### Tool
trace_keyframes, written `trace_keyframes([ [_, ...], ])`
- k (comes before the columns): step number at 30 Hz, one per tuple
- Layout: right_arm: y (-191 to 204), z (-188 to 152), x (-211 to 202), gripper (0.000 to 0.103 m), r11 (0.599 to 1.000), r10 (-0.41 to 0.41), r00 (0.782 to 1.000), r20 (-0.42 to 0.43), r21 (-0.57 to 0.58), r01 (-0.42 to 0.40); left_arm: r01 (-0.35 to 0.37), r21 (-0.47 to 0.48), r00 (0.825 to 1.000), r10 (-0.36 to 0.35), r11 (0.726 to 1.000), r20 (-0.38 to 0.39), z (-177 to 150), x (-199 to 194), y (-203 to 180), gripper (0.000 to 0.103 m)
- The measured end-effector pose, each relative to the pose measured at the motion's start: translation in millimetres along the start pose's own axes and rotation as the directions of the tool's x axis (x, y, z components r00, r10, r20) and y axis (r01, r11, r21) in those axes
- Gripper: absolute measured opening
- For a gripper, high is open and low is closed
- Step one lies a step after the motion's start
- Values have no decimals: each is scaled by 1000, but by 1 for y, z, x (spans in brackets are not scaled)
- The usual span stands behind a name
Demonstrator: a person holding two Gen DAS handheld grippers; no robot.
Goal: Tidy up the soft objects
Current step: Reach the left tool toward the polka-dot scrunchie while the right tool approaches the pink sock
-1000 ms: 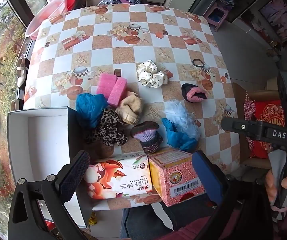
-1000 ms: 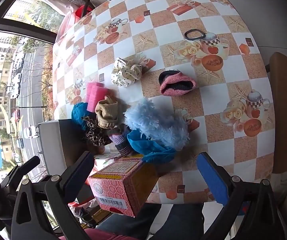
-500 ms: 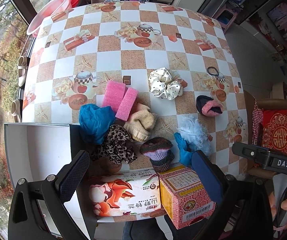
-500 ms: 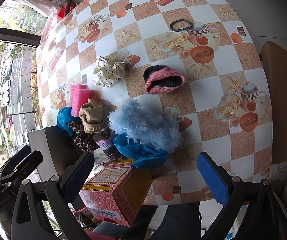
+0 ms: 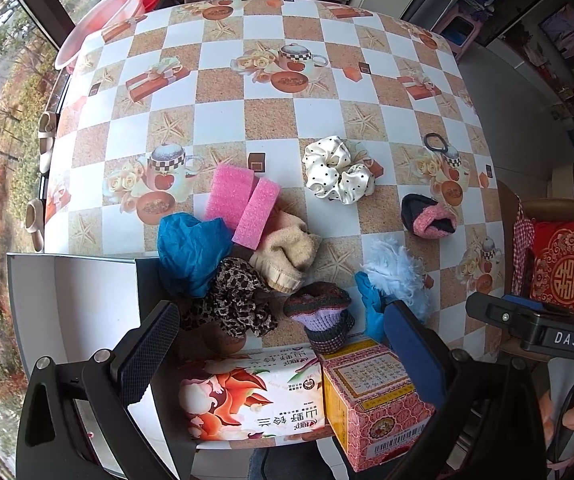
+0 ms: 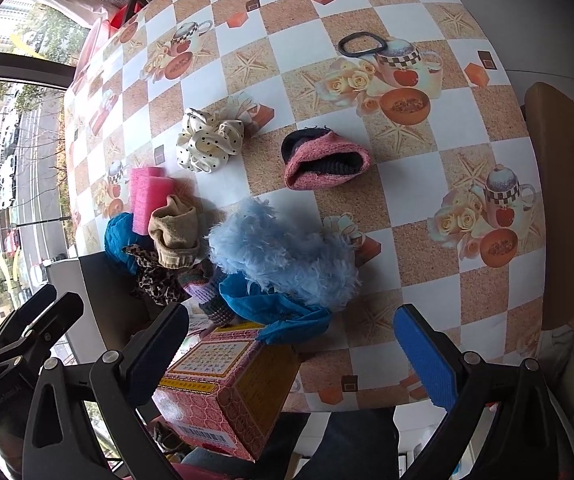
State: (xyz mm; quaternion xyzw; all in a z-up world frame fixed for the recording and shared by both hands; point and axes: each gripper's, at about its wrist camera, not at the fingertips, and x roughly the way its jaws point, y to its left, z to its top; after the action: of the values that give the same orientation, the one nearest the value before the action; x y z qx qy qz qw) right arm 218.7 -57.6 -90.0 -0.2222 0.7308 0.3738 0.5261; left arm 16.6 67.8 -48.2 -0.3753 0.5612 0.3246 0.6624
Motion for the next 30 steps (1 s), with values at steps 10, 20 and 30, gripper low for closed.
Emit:
trace_keyframes([
  [10, -8, 6, 5, 103, 1000, -9, 1000, -16, 12, 9, -46, 14, 999, 46, 999, -13, 12, 8, -6, 102],
  [20, -19, 12, 8, 103, 999, -29, 999, -23, 36, 29, -62, 37, 997, 64, 997, -48, 22, 18, -13, 102],
  [30, -25, 35, 20, 103, 997, -55, 998, -24, 44, 56, -64, 104, 996, 69, 992, -47, 55, 44, -30, 102],
])
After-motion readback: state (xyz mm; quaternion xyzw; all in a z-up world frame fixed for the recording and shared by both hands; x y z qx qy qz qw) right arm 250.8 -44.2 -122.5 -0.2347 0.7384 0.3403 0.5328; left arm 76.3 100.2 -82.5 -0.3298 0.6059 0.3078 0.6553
